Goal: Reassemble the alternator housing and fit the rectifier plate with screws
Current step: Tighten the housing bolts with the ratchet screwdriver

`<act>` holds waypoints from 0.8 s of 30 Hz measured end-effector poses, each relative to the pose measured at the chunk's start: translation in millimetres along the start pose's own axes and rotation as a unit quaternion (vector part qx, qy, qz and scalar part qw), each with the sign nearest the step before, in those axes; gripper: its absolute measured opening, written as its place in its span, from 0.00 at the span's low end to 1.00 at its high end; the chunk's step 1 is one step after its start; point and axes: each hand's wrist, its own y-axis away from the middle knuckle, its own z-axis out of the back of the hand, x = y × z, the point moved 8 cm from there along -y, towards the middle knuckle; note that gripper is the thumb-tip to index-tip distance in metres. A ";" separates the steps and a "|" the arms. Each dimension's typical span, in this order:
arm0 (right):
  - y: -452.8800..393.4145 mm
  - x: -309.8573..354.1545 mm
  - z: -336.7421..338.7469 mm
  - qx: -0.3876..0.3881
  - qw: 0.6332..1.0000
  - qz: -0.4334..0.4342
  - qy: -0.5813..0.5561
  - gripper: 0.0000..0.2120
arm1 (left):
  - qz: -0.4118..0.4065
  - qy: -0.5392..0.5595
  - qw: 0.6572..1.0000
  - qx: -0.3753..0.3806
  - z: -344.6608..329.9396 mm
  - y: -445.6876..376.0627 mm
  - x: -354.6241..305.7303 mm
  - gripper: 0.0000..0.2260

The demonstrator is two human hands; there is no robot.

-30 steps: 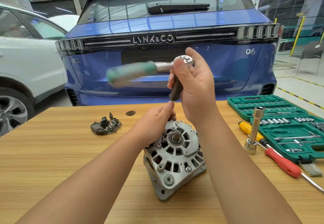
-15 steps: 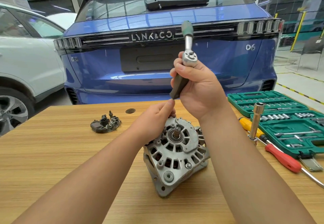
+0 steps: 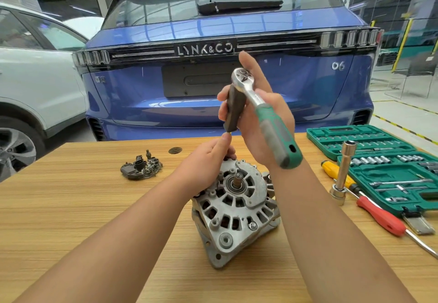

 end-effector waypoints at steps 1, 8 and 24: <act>-0.6 -1.4 0.7 0.006 1.000 -0.011 -0.006 0.19 | -0.001 0.001 1.000 -0.004 0.5 -0.1 -0.1 0.25; 2.3 -4.3 9.3 -0.121 0.990 0.015 0.074 0.17 | -0.010 -0.010 1.000 0.008 -1.4 -3.5 2.3 0.20; 6.5 11.5 -4.3 -0.080 0.967 0.156 0.186 0.20 | -0.002 0.022 1.000 -0.002 0.1 -2.2 2.5 0.25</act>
